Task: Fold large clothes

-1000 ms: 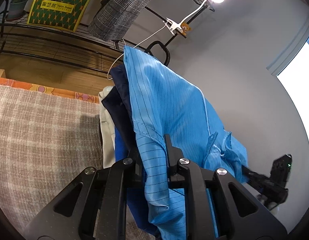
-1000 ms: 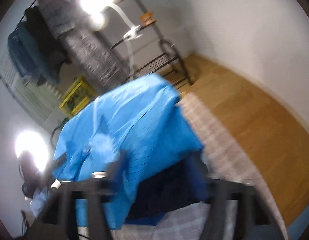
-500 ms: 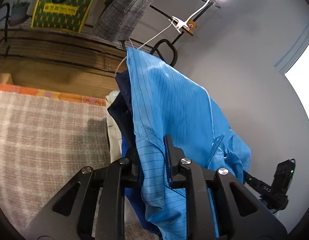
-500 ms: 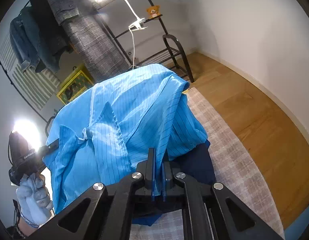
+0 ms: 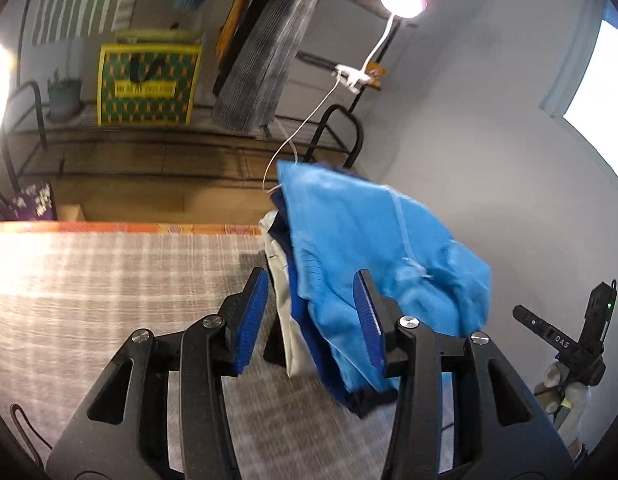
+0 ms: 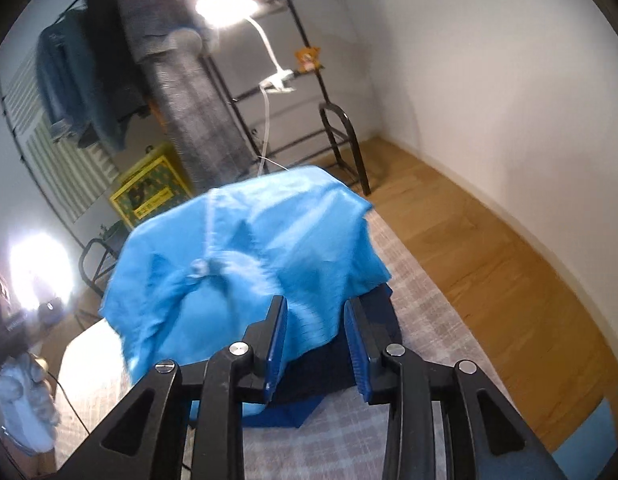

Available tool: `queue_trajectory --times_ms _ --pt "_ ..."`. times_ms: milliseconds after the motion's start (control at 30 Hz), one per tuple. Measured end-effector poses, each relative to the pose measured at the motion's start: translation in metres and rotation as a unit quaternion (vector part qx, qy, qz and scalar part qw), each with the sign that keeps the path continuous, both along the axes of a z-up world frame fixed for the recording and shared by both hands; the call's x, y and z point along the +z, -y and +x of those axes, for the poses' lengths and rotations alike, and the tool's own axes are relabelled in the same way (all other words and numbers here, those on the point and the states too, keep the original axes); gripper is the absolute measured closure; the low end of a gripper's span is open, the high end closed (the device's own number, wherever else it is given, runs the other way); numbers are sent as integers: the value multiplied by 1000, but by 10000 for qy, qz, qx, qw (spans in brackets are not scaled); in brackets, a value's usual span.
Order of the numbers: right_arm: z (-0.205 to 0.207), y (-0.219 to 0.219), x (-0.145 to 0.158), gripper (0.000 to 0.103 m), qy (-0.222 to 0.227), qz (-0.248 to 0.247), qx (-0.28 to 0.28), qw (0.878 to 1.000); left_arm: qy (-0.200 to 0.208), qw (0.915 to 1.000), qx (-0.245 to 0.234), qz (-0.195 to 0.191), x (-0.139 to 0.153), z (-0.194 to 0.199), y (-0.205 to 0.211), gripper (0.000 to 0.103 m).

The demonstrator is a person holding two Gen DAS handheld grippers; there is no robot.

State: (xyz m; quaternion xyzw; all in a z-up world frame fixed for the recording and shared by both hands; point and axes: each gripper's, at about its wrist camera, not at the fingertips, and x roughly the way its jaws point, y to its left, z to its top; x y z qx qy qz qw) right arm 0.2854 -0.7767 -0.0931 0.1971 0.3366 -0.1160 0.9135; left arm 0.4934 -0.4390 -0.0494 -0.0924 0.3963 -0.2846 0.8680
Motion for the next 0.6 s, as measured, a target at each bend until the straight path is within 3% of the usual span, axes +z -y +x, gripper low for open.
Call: queue_trajectory --times_ms 367,600 --pt "-84 -71 123 68 655 -603 207 9958 820 9962 -226 -192 126 -105 -53 59" --pt "-152 -118 187 64 947 -932 200 9909 1146 9923 -341 -333 180 -164 -100 59"
